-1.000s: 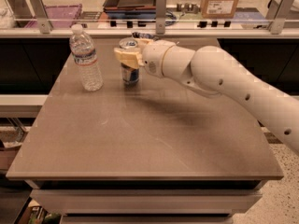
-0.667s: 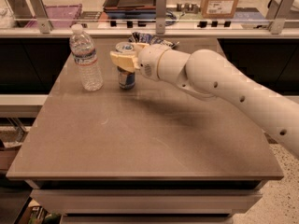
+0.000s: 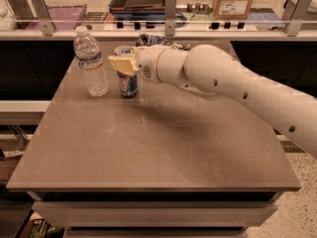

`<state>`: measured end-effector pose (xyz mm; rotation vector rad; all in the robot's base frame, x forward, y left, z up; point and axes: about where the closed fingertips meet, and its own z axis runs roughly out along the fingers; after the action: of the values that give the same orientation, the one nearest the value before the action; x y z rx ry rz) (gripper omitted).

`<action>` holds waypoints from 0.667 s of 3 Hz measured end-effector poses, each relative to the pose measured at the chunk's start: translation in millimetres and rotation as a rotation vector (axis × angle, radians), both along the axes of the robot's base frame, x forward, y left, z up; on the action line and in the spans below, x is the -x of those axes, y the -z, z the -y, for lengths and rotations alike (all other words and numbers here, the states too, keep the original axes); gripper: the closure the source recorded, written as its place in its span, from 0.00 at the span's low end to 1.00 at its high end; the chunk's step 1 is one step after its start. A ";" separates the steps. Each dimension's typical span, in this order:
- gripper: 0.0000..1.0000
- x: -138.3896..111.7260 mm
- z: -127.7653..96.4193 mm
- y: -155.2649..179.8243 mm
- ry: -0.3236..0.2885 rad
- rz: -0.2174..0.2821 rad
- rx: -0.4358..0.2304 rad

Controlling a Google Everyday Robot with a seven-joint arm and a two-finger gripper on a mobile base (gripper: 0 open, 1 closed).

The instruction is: Move redbull can near water bottle

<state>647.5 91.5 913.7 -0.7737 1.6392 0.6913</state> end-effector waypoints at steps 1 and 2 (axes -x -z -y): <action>0.59 -1.5 1.2 1.3 0.003 -0.003 0.001; 0.37 -0.8 -0.8 0.9 0.000 -0.002 0.001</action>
Offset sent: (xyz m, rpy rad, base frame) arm 0.0019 -0.0017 -0.0017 -0.0013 0.0042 -0.0046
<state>648.3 92.3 912.8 -0.7737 1.6417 0.6915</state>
